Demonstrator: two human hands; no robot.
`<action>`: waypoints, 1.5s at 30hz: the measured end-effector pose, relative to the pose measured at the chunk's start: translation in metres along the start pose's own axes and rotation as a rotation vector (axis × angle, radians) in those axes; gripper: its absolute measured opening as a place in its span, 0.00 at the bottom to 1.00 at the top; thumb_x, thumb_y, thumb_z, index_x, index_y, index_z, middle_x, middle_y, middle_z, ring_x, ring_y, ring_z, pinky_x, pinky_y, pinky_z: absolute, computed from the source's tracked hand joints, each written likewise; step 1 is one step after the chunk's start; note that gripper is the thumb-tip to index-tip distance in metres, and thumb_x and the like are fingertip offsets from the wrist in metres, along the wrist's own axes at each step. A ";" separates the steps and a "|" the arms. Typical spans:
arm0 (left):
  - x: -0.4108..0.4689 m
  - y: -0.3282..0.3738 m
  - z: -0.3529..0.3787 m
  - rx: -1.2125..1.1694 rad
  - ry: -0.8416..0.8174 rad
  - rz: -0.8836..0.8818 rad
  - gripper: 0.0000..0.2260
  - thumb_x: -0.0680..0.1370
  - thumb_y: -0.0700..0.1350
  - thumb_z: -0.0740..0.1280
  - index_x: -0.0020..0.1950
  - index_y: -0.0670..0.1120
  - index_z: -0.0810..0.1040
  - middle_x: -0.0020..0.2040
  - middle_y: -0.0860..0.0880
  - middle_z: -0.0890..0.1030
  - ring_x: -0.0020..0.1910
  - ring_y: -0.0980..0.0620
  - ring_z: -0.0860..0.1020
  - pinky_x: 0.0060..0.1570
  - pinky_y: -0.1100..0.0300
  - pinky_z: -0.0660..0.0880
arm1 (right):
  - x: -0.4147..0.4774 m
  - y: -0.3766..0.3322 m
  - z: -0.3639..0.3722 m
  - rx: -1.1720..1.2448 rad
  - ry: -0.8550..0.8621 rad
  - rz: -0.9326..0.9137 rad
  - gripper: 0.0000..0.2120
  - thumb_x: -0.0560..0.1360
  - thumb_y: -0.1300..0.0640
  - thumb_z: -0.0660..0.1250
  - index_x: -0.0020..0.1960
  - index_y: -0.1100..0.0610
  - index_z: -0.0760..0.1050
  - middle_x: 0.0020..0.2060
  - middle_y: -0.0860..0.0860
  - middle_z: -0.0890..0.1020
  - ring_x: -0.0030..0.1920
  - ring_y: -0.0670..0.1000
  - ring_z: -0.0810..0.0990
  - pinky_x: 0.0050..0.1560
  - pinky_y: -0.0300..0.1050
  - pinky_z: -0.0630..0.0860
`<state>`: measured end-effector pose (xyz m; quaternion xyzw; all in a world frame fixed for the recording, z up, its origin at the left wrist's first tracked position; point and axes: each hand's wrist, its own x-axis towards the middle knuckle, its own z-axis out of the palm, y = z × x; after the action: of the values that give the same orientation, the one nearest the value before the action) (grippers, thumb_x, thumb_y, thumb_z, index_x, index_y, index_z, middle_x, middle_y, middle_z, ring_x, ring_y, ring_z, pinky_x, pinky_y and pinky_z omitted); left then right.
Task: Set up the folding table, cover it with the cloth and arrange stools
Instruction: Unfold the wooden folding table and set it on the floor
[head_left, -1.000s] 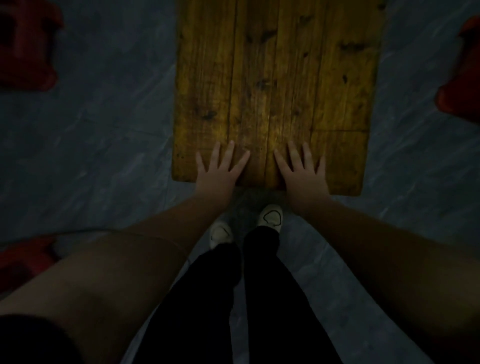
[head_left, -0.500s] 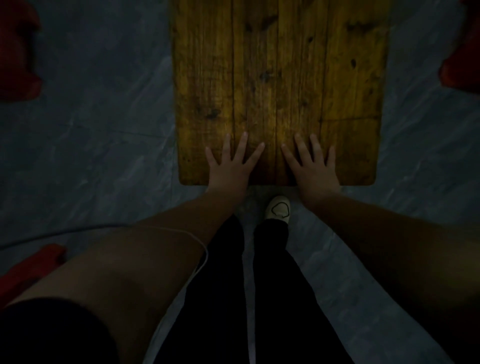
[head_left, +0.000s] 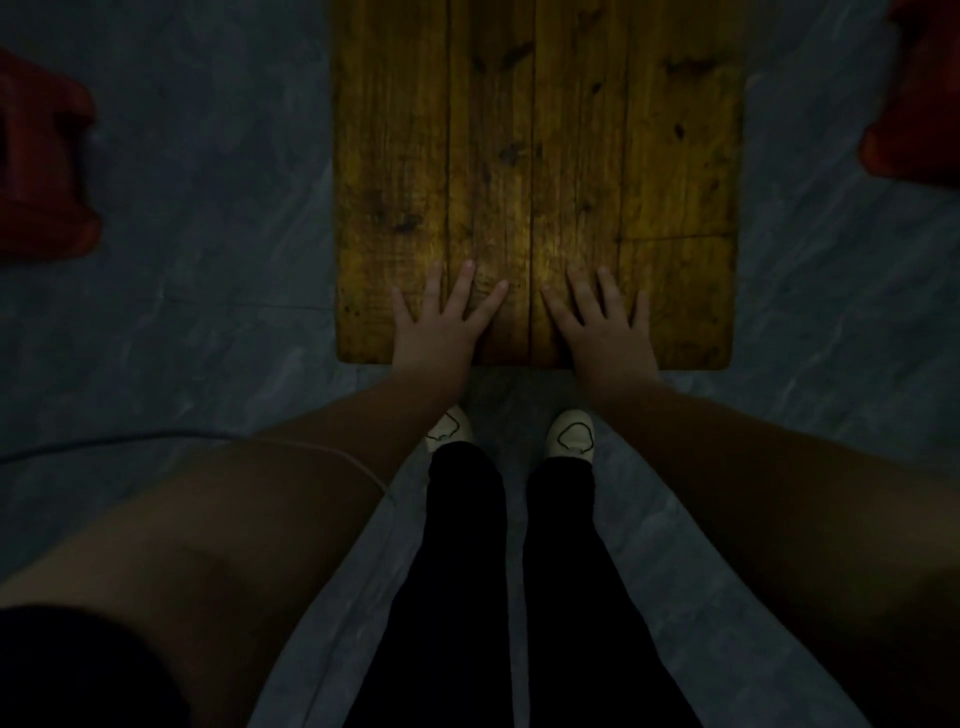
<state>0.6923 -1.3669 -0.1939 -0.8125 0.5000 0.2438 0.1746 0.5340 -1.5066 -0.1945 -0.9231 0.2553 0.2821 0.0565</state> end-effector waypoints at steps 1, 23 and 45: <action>0.002 -0.005 0.002 0.004 0.004 0.004 0.51 0.74 0.56 0.72 0.77 0.61 0.31 0.81 0.47 0.38 0.79 0.36 0.41 0.68 0.25 0.52 | 0.002 -0.005 0.001 0.012 0.003 0.004 0.52 0.71 0.52 0.74 0.81 0.44 0.40 0.81 0.53 0.44 0.80 0.62 0.45 0.72 0.74 0.54; 0.029 -0.037 -0.008 -0.020 -0.027 0.052 0.48 0.77 0.50 0.69 0.76 0.62 0.30 0.80 0.48 0.34 0.79 0.38 0.38 0.70 0.27 0.50 | 0.028 -0.017 -0.012 0.081 -0.005 0.019 0.50 0.74 0.54 0.70 0.81 0.44 0.37 0.81 0.52 0.40 0.80 0.60 0.39 0.74 0.72 0.49; 0.093 -0.056 -0.050 -0.033 0.000 0.047 0.48 0.76 0.52 0.70 0.77 0.62 0.31 0.81 0.49 0.36 0.79 0.39 0.38 0.71 0.27 0.50 | 0.091 0.010 -0.050 0.076 0.008 0.024 0.51 0.74 0.53 0.71 0.80 0.43 0.36 0.81 0.52 0.40 0.80 0.59 0.40 0.75 0.71 0.48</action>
<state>0.7893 -1.4359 -0.2036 -0.8034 0.5147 0.2560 0.1552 0.6185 -1.5677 -0.2026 -0.9182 0.2772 0.2694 0.0870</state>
